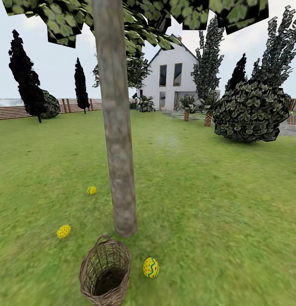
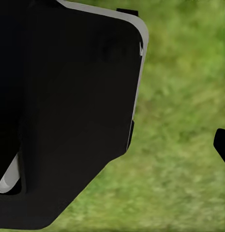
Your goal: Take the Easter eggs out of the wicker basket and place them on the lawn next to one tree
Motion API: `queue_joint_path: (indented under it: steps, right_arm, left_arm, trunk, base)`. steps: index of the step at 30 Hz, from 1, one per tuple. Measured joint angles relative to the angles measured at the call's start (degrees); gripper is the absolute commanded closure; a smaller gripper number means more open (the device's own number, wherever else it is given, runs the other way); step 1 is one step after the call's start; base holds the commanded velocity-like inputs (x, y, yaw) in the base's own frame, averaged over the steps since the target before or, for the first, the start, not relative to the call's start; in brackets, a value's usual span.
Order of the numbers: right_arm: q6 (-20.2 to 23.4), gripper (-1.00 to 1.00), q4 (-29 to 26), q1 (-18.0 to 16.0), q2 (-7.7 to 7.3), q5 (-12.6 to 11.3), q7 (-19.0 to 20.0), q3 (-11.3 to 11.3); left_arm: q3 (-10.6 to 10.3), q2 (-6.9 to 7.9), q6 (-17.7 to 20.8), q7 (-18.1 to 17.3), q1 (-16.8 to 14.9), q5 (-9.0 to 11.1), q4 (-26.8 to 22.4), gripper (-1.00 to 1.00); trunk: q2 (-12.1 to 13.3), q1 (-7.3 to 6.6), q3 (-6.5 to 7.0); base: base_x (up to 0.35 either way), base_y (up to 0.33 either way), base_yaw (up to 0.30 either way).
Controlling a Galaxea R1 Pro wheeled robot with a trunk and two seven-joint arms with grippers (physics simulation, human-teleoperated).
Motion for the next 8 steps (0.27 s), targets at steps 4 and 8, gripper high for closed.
queue_joint_path:
  steps: [4,8]
  right_arm:
    - [0.0,-1.0,0.0,0.0,0.0,0.01,0.0,-0.05]
    - [0.0,-1.0,0.0,0.0,0.0,0.01,-0.02,-0.01]
  left_arm:
    - [0.06,-0.01,0.0,0.0,0.0,0.0,0.0,-1.0]
    - [0.16,-0.01,0.0,0.0,0.0,0.02,0.0,-1.0]
  trunk:
    - [0.0,0.0,0.0]
    - [0.0,0.0,0.0]
  base:
    - [0.0,0.0,0.0]
    - [0.0,0.0,0.0]
